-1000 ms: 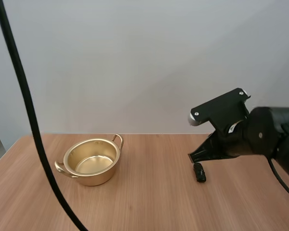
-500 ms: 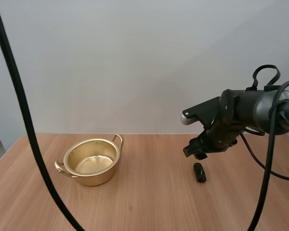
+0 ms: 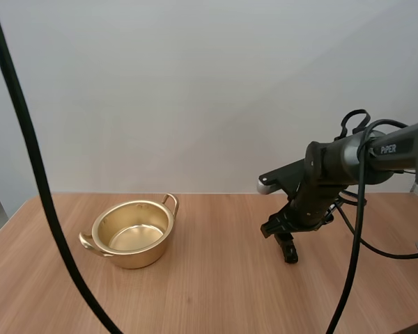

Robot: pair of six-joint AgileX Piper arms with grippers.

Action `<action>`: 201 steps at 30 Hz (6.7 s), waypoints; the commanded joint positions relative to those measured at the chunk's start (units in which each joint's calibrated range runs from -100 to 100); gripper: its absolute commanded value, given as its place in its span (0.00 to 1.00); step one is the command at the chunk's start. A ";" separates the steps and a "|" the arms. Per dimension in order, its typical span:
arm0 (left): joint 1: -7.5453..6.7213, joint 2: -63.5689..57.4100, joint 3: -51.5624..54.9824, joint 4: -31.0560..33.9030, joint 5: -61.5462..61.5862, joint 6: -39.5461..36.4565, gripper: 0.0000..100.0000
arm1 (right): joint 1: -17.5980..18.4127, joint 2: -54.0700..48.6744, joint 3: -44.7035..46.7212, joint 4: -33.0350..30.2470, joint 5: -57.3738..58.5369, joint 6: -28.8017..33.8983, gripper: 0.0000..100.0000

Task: Open the pot, put the car inside, and close it

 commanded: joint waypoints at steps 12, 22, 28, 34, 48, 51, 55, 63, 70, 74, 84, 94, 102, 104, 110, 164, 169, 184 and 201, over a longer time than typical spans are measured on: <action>-0.02 0.06 -0.07 0.06 0.11 -0.01 0.00 | 0.04 6.54 -0.02 0.32 -3.64 -0.49 0.88; -0.02 0.06 -0.07 0.06 0.11 -0.01 0.00 | 0.04 8.04 -0.02 0.42 -4.56 -1.62 0.81; -0.02 0.06 -0.07 0.06 0.11 -0.01 0.00 | 0.04 8.04 -0.02 0.55 -4.99 -1.62 0.34; -0.02 0.06 -0.07 0.10 0.11 -0.01 0.00 | 0.04 8.04 -0.02 3.05 -5.14 -3.19 0.25; -0.02 0.06 -0.07 0.32 0.11 0.33 0.00 | 0.04 9.52 -0.02 3.03 -8.43 -3.50 0.66; -0.02 0.06 -0.07 0.44 0.11 0.33 0.00 | 0.04 11.93 -0.02 3.03 -8.43 -3.50 0.66; -0.02 0.06 -0.07 0.46 0.46 0.83 0.00 | 0.04 14.27 -0.02 2.92 -8.96 -4.19 0.66; -0.02 0.06 -0.07 0.46 1.31 1.52 0.00 | 0.04 14.56 -0.02 2.31 -9.77 -4.29 0.00; -0.02 0.06 -0.07 0.46 1.31 1.52 0.00 | 0.04 9.96 -1.44 1.88 -10.37 -4.29 0.00; -0.02 0.06 -0.07 0.09 0.74 1.52 0.00 | 0.04 2.70 -3.79 5.58 -10.37 -7.54 0.00; -0.02 0.06 -1.18 0.09 2.47 1.52 0.00 | 6.28 -9.63 -16.73 27.06 5.92 -25.40 0.00; -0.02 0.06 -7.71 0.09 11.15 1.75 0.00 | 19.78 -6.32 -22.64 31.59 1.09 -26.27 0.00; 0.13 -0.06 -9.40 0.33 11.34 1.86 0.00 | 25.51 4.27 -24.13 31.30 -4.46 -26.27 0.00; 0.13 -0.06 -9.40 0.33 11.34 1.86 0.00 | 25.92 7.67 -24.13 31.26 -6.05 -26.27 0.00; 0.13 -0.06 -9.40 0.10 11.38 1.86 0.00 | 26.02 16.84 -26.21 29.77 -8.70 -26.27 0.00; 0.13 -0.06 -9.40 0.10 14.10 1.86 0.00 | 29.13 36.88 -33.62 22.25 -14.83 -26.27 0.69; 0.13 -0.06 -9.40 0.10 14.10 1.86 0.00 | 29.13 36.53 -33.76 22.36 -15.20 -25.84 0.68; 0.13 -0.06 -9.40 0.10 14.86 1.86 0.00 | 28.20 18.73 -33.76 22.18 -16.45 -20.96 0.46; 0.13 1.59 -8.46 1.29 23.71 1.10 0.00 | 9.26 -9.79 -33.76 22.00 -10.31 -17.98 0.00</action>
